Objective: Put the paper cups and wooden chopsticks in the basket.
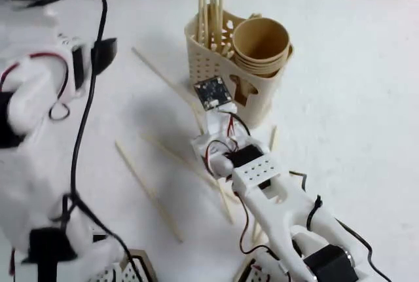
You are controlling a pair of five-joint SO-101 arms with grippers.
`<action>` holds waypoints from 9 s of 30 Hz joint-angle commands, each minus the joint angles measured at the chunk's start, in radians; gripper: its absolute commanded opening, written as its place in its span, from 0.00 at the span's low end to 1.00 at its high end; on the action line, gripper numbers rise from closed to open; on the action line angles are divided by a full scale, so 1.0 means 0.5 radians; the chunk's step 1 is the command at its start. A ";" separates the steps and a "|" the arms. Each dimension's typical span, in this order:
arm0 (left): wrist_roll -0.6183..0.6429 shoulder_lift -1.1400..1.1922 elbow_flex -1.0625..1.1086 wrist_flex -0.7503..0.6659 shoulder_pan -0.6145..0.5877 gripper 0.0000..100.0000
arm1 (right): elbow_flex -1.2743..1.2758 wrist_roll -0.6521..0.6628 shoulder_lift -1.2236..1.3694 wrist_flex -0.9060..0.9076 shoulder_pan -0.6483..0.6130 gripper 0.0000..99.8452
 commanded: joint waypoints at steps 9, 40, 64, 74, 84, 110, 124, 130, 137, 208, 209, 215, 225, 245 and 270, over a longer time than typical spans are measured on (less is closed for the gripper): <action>-0.006 -0.965 1.212 -0.414 -0.020 0.29 | -0.028 -0.163 -0.311 -0.008 -0.017 0.02; -0.021 -2.122 3.888 -1.755 -0.621 0.29 | -0.982 0.104 -0.388 -1.155 0.262 0.02; -0.018 -2.122 4.134 -1.854 -0.621 0.29 | -1.725 0.166 0.425 -0.879 0.437 0.17; -0.018 -2.122 4.161 -1.866 -0.621 0.29 | -2.071 0.292 0.112 0.296 -0.084 0.10; -0.021 -2.122 4.167 -1.866 -0.621 0.29 | -2.044 0.651 0.750 0.499 -0.284 0.10; -0.104 -2.122 4.173 -1.854 -0.621 0.29 | -3.658 0.635 2.806 0.597 -0.054 0.22; -0.104 -2.122 4.173 -1.854 -0.621 0.29 | -4.269 0.644 3.211 1.269 -0.020 0.02; -0.107 -2.122 4.173 -1.854 -0.621 0.29 | -4.477 0.647 3.227 1.600 -0.032 0.02; -0.107 -2.122 4.173 -1.857 -0.621 0.29 | -4.766 0.752 3.239 2.134 -0.035 0.02; -0.107 -2.122 4.177 -1.863 -0.621 0.29 | -5.263 0.377 2.346 1.428 0.471 0.14; -0.107 -2.122 4.177 -1.863 -0.621 0.29 | -5.263 0.374 2.318 1.462 0.465 0.14; -0.107 -2.122 4.177 -1.863 -0.621 0.29 | -5.263 0.374 2.113 1.763 0.468 0.09; -0.107 -2.122 4.177 -1.863 -0.621 0.29 | -5.241 0.377 1.705 2.386 0.628 0.05; -0.107 -2.122 4.177 -1.866 -0.621 0.29 | -3.250 0.488 0.204 2.383 0.769 0.05; -0.107 -2.122 4.177 -1.866 -0.621 0.29 | -0.451 -0.114 -0.517 2.012 0.867 0.31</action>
